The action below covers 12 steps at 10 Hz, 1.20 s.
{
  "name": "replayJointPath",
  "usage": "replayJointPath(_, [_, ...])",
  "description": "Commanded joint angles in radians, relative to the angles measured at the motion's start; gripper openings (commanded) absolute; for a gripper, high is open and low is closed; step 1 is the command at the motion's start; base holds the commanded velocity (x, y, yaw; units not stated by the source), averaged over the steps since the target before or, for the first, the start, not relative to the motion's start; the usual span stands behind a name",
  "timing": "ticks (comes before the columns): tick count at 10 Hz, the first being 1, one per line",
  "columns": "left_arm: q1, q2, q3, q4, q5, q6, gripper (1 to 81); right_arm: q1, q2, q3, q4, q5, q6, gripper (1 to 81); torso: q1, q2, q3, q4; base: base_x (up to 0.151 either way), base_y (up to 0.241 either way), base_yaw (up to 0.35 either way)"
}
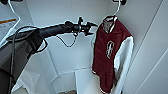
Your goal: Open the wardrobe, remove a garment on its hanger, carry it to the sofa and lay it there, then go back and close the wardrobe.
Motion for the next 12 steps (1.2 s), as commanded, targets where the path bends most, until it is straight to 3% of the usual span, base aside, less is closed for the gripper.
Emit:
replayJointPath(1, [-0.244,0.052,-0.074,-0.094,-0.007,0.0,81.1,0.018,0.008,0.003,0.0,-0.05,0.001,81.1,0.0,0.0,0.0,0.0,0.0,0.0,0.0])
replayJointPath(7, [-0.276,0.129,-0.111,-0.109,-0.017,0.0,81.1,0.014,0.008,0.003,0.001,-0.05,0.005,81.1,0.0,0.0,0.0,0.0,0.0,0.0,0.0])
replayJointPath(12, [-0.276,0.187,-0.134,-0.178,-0.113,0.0,81.1,0.012,0.017,0.003,0.001,-0.05,0.007,81.1,0.0,0.0,0.0,0.0,0.0,0.0,0.0])
